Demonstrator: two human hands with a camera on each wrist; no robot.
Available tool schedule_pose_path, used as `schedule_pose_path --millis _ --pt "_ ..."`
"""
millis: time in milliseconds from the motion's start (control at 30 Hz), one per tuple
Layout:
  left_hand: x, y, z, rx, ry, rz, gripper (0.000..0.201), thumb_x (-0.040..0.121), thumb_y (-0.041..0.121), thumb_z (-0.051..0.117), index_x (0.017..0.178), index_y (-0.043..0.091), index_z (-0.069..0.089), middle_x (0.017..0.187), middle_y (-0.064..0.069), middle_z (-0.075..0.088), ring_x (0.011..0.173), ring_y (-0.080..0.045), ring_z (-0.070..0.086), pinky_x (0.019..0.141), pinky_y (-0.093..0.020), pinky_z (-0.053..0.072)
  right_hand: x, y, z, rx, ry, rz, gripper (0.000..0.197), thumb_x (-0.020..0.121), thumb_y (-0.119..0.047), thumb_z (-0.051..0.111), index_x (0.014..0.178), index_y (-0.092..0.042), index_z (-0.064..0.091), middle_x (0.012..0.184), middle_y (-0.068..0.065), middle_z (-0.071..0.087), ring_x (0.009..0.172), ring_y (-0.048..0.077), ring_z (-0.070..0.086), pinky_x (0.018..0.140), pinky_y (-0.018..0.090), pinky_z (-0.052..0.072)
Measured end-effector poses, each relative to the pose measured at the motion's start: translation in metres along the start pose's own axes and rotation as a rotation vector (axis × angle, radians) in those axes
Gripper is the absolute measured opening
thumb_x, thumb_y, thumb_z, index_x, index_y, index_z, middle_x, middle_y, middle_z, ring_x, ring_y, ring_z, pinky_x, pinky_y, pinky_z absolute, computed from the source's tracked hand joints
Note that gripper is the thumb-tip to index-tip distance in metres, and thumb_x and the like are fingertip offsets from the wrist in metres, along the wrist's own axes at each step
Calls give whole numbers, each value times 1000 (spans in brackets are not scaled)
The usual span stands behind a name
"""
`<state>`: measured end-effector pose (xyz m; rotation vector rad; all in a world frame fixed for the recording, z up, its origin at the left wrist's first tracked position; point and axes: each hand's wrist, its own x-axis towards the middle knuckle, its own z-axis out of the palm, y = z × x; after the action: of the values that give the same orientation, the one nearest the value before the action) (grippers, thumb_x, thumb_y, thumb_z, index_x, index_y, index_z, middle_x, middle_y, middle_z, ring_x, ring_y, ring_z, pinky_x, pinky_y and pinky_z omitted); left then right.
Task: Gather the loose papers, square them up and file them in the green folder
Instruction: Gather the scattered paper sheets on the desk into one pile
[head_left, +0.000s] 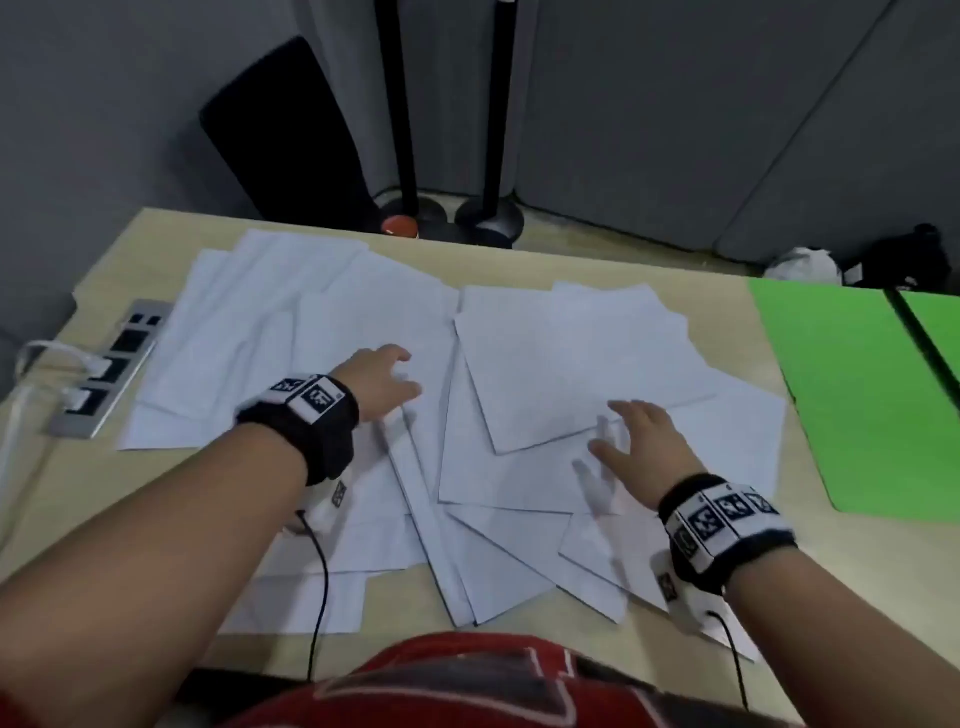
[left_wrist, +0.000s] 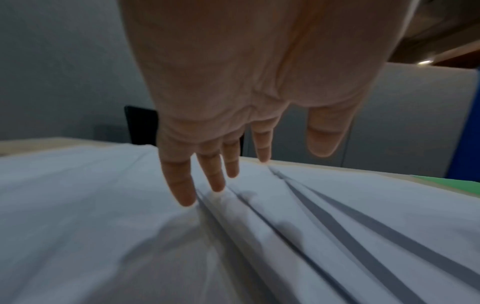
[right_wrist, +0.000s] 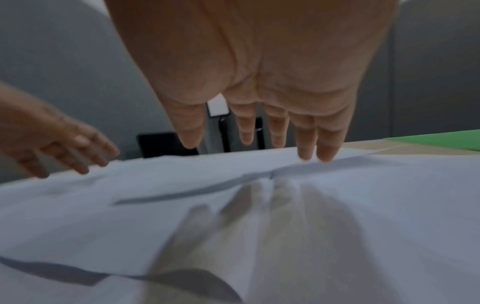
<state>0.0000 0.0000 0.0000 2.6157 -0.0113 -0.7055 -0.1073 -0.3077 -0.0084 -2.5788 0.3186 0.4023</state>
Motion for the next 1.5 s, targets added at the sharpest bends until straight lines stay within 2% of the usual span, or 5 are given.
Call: schedule_pose_path --millis 300,567,800,1067,1500 --pt "27 5 11 21 84 -145 65 92 50 47 147 18 30 147 -18 37 130 -38 44 107 -42 37 78 -31 48 -416 -227 -153 92 78 -80 25 151 -32 -5 162 7 -6 148 36 2 118 52 18" --pt "51 19 8 76 140 -64 57 93 56 39 143 29 36 152 -5 34 135 -36 36 109 -52 31 32 -48 28 -181 -520 -333 41 90 -51 53 128 -36 56 148 -11 44 144 16 28 117 46 23" --pt "57 37 20 10 21 -58 63 89 48 50 141 17 34 140 -10 48 124 -35 47 99 -44 43 40 -19 21 213 250 380 59 80 -40 68 130 -15 47 136 13 41 118 36 49 101 42 41" --pt "39 35 24 -147 -14 28 48 84 19 60 128 12 41 94 -2 55 91 -25 57 74 -29 40 64 -15 5 766 411 733 91 73 -35 78 142 -15 23 138 14 41 112 33 54 93 38 46" --pt "31 -4 5 252 -162 -103 53 83 52 60 117 13 49 108 -4 58 96 -26 54 80 -32 43 57 -17 1 120 -216 39 77 76 -1 64 137 -29 26 87 8 53 72 24 59 64 35 51"
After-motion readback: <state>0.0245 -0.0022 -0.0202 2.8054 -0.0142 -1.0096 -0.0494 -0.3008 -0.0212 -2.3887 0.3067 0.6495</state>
